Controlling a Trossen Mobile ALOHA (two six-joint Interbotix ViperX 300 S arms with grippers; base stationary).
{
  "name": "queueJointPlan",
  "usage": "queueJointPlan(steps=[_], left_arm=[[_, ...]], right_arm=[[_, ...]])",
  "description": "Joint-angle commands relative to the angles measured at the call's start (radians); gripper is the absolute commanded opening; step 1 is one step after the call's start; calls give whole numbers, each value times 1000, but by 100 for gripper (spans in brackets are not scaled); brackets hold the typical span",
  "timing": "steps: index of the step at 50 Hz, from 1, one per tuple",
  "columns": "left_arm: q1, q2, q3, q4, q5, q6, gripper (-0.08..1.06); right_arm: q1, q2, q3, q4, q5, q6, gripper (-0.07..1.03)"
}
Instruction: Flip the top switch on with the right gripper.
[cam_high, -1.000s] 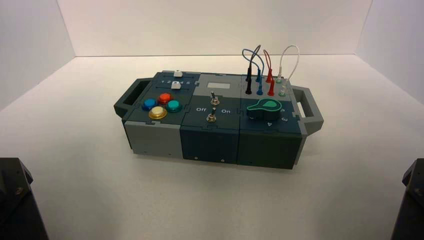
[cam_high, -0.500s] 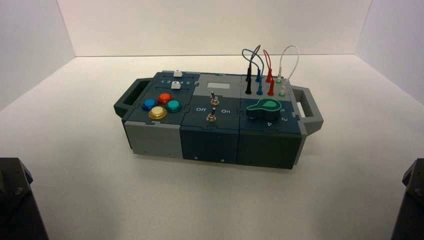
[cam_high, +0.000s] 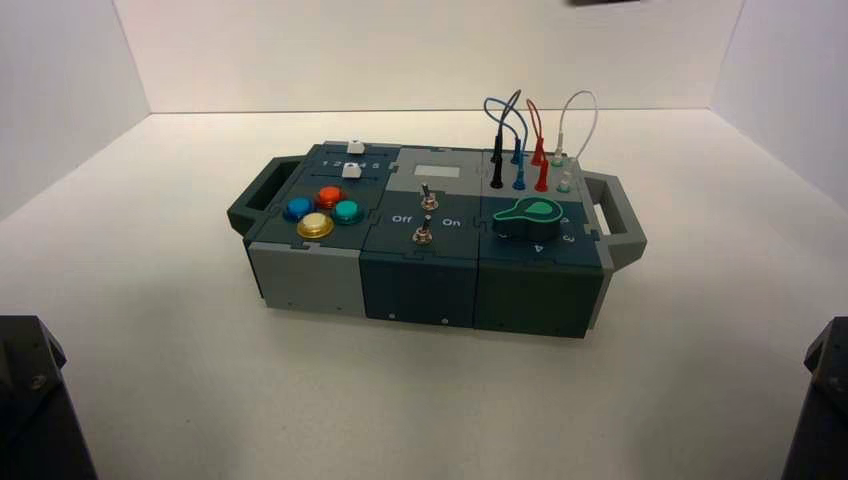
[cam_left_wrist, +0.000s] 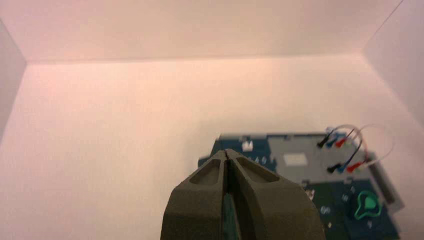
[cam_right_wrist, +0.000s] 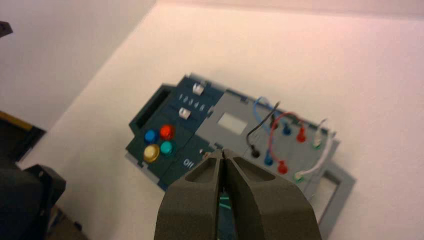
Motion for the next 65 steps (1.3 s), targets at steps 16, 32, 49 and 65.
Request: queueJointPlan(steps=[16,32,49,65], left_arm=[[0,98,-54,14,104,2,-3],[0,166,-55,72,135,2,-3],[0,255,-58,74,129,20,-3],[0,268,-58,80,130,38,-3]], right_arm=[[69,592,-322,152,8,21,-2],[71,782,-417,216,20,26,-2],[110,833,-460,288,60,37,-2],[129,856,-423,318,61,37,-2]])
